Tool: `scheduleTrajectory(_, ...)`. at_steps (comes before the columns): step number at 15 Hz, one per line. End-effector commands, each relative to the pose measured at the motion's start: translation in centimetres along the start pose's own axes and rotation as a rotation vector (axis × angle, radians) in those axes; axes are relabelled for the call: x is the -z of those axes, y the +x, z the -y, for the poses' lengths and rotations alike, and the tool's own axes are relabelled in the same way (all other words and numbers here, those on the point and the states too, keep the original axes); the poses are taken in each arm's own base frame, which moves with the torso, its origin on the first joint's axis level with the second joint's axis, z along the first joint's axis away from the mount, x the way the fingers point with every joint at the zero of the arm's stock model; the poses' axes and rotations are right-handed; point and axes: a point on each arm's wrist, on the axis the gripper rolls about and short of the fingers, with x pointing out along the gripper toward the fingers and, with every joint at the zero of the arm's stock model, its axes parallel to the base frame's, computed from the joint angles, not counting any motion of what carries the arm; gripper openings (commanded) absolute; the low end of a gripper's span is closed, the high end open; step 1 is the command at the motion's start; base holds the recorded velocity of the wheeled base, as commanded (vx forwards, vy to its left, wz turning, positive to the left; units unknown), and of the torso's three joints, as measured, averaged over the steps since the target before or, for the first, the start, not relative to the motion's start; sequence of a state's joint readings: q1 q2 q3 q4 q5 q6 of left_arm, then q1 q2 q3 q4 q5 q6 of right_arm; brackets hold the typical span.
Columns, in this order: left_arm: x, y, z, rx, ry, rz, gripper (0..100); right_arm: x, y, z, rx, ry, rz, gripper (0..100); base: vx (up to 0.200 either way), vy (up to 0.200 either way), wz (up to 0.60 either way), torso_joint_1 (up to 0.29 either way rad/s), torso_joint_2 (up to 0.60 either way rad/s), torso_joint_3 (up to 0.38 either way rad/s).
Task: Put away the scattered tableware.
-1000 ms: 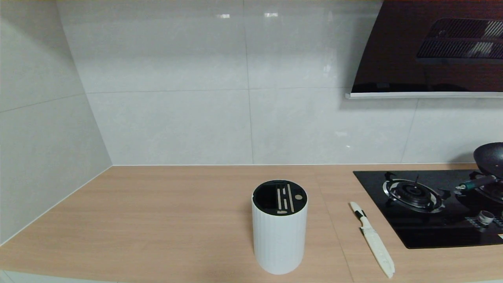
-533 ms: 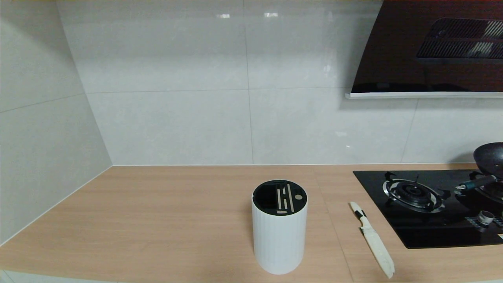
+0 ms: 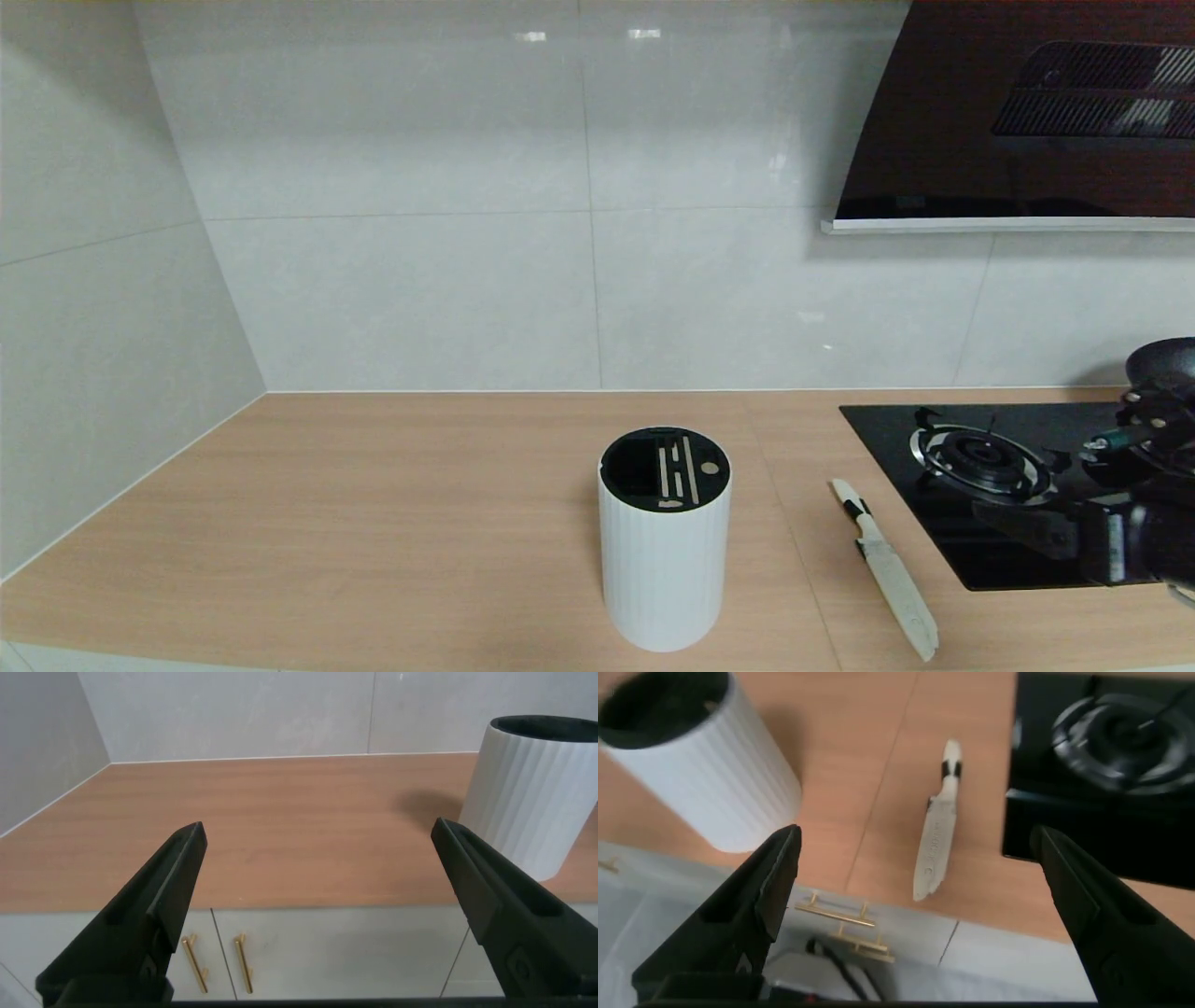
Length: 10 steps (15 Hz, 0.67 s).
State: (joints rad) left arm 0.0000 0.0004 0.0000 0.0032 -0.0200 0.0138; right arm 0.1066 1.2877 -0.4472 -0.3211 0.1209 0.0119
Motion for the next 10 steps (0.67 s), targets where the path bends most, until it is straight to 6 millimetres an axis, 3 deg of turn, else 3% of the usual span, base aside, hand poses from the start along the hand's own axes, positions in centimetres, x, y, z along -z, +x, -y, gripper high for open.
scheduleTrajectory(1, 0.0, 0.0, 0.0, 0.0, 0.0, 0.001, 100, 1.0, 8.9, 0.8, -0.004, 0.011, -0.146, 100, 0.0, 0.0, 0.0, 0.0, 0.0, 0.0)
scheduleTrajectory(4, 0.0, 0.0, 0.0, 0.001, 0.0, 0.001, 100, 2.9, 13.7, 1.5, 0.035, 0.013, -0.186, 100, 0.0, 0.0, 0.0, 0.0, 0.0, 0.0)
scheduleTrajectory(10, 0.0, 0.0, 0.0, 0.0, 0.0, 0.001, 100, 6.3, 19.1, 2.2, 0.069, 0.006, -0.201, 100, 0.0, 0.0, 0.0, 0.0, 0.0, 0.0)
